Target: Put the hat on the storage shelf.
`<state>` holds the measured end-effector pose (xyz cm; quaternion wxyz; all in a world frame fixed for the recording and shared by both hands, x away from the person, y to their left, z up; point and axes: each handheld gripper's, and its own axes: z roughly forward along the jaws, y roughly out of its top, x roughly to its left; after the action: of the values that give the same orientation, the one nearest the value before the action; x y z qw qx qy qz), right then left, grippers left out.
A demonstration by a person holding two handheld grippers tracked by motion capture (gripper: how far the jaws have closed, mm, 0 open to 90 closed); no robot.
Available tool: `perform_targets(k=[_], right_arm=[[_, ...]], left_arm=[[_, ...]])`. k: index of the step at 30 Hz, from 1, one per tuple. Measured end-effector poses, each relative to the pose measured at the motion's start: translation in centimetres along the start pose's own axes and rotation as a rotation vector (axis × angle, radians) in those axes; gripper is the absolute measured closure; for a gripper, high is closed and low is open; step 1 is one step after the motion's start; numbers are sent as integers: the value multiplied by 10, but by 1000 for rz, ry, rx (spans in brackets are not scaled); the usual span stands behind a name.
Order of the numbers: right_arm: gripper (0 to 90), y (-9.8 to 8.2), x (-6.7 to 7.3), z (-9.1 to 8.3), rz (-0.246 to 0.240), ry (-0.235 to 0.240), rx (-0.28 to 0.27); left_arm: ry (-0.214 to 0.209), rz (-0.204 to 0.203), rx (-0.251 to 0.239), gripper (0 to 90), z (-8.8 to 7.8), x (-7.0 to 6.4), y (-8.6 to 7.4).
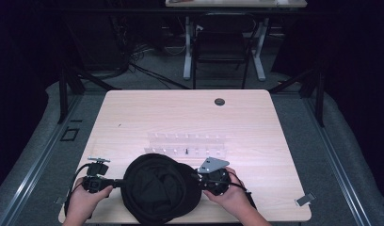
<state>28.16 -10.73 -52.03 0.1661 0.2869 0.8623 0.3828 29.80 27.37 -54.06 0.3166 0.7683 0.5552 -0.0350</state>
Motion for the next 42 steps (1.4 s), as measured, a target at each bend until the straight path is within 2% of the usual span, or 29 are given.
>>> perform_targets(k=[8, 16, 22, 24, 27, 30, 33, 42], right_arm=[[754, 1, -1, 0, 1, -16, -5], [736, 2, -2, -10, 6, -11, -28], [726, 0, -1, -18, 10, -12, -38], [725, -1, -1, -20, 5, -15, -40], [723, -2, -1, -22, 9, -16, -45], [722, -4, -2, -25, 12, -19, -47], [720, -7, -3, -28, 18, -21, -45], [716, -12, -4, -37, 20, -27, -53]], left_arm=[[2, -6, 26, 857, -1, -1, 2], [5, -14, 54, 812, -3, 0, 6], [16, -27, 91, 781, -3, 0, 11], [20, -27, 125, 771, -3, 0, 14], [19, -42, 143, 767, -3, 0, 17], [32, -39, 164, 753, -2, 0, 21], [37, -54, 161, 734, -2, 0, 25], [67, -60, 187, 705, 3, 1, 33]])
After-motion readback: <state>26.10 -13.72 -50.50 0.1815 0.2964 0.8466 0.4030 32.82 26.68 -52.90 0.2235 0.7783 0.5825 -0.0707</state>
